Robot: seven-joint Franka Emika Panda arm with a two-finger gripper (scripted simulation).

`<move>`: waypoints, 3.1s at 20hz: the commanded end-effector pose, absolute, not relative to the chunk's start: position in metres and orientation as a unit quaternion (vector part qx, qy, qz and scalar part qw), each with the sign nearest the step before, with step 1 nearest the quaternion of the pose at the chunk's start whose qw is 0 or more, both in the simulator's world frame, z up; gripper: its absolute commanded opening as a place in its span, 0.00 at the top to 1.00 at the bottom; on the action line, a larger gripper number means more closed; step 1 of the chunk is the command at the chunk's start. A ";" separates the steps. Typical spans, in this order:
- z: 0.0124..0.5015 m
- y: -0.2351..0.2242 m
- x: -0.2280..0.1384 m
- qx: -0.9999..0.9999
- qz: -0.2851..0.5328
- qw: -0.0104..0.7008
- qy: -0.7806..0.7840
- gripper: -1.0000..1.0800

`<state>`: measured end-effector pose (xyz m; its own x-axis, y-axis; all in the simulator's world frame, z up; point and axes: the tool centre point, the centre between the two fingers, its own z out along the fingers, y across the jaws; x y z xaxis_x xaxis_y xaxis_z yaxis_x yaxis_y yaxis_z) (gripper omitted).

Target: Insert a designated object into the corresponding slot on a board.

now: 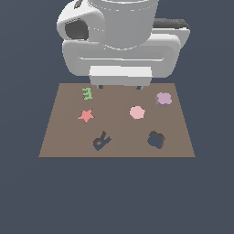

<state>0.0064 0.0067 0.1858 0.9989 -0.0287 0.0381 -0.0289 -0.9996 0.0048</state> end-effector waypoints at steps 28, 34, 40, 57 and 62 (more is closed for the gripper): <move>0.054 0.172 -0.058 1.000 0.000 0.000 -0.003 0.04; 0.050 0.177 -0.060 1.000 -0.001 0.000 -0.002 0.04; 0.038 0.177 -0.059 1.000 0.000 0.000 -0.002 0.04; 0.031 0.178 -0.059 1.000 0.000 0.000 -0.003 1.00; 0.031 0.176 -0.058 1.000 0.000 0.000 0.005 1.00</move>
